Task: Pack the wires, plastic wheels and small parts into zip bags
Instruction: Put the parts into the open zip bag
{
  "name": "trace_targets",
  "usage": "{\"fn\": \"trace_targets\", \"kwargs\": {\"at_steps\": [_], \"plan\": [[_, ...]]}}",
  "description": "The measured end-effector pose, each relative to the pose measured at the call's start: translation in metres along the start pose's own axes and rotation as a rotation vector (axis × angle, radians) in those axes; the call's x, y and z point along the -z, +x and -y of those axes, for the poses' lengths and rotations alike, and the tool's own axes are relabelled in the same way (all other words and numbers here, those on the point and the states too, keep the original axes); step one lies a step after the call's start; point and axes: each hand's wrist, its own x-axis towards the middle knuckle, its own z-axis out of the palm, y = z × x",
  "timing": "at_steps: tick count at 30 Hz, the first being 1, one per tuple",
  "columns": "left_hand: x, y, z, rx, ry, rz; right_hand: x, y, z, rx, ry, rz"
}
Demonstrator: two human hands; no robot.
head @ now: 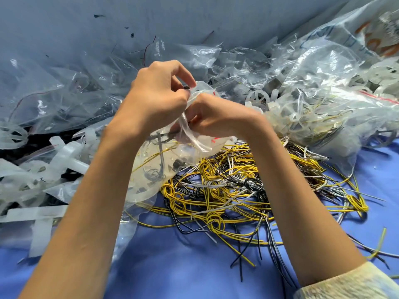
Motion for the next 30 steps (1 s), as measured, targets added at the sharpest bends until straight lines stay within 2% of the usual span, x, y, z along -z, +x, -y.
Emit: {"fn": "trace_targets", "kwargs": {"at_steps": [5,11,18,23,27,30], "plan": [[0.001,0.0,0.002,-0.001,-0.024,0.0,-0.012,0.009,0.007,-0.015,-0.054,0.086],[0.001,0.0,0.003,0.005,-0.04,0.006,0.017,-0.009,-0.001,-0.181,-0.083,0.168],[-0.002,0.001,0.003,0.008,-0.039,0.003,0.025,-0.013,-0.007,-0.205,-0.065,-0.092],[-0.002,0.002,0.005,0.009,-0.035,0.004,0.019,-0.008,-0.005,-0.197,-0.054,-0.187],[0.0,0.003,0.006,0.013,-0.052,-0.01,0.017,-0.009,0.0,-0.135,0.07,-0.188],[0.001,0.003,0.007,0.005,-0.068,-0.006,0.011,-0.005,0.004,-0.083,-0.075,-0.08]]}}
